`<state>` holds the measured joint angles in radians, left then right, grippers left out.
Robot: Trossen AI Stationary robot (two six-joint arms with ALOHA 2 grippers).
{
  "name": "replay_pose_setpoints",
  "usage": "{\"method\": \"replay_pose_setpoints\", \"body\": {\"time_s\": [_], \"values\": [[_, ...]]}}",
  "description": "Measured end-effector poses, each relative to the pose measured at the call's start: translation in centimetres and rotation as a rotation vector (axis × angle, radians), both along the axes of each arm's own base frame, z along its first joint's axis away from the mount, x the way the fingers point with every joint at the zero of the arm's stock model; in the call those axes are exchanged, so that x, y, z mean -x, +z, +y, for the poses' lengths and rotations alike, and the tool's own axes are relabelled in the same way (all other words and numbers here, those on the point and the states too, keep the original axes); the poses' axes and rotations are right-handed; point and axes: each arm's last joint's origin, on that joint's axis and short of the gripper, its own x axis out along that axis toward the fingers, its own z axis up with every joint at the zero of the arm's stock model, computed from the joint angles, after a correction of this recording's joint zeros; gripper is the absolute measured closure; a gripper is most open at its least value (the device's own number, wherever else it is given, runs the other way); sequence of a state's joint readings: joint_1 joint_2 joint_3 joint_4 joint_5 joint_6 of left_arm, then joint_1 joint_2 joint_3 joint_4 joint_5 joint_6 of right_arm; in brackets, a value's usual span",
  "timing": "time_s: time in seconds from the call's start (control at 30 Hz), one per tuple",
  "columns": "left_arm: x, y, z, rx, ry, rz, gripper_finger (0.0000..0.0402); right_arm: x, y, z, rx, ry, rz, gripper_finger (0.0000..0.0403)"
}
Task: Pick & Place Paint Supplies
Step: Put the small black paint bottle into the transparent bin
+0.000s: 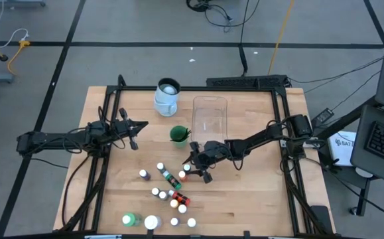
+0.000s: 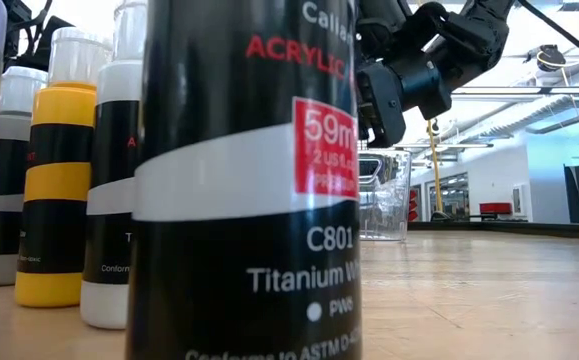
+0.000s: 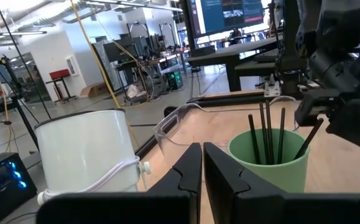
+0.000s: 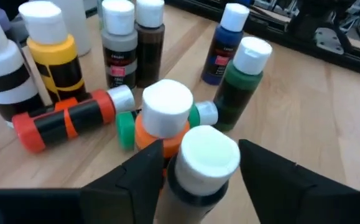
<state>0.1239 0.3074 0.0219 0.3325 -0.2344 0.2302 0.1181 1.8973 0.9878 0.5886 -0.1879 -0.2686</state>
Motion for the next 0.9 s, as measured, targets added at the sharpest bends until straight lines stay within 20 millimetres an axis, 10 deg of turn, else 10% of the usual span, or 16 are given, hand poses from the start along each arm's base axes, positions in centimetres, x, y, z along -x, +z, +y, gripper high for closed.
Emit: {"method": "replay_pose_setpoints", "body": {"time_s": [0.5,0.9], "values": [[0.0,-0.1,0.0,0.006,0.000,0.013,0.0380,0.2,1.3,0.3,-0.053,-0.015,-0.014,0.0292],[0.0,-0.2,0.0,0.025,-0.001,0.008,0.0380,5.8,15.9,-1.1,0.053,-0.141,-0.132,0.0289]]}}
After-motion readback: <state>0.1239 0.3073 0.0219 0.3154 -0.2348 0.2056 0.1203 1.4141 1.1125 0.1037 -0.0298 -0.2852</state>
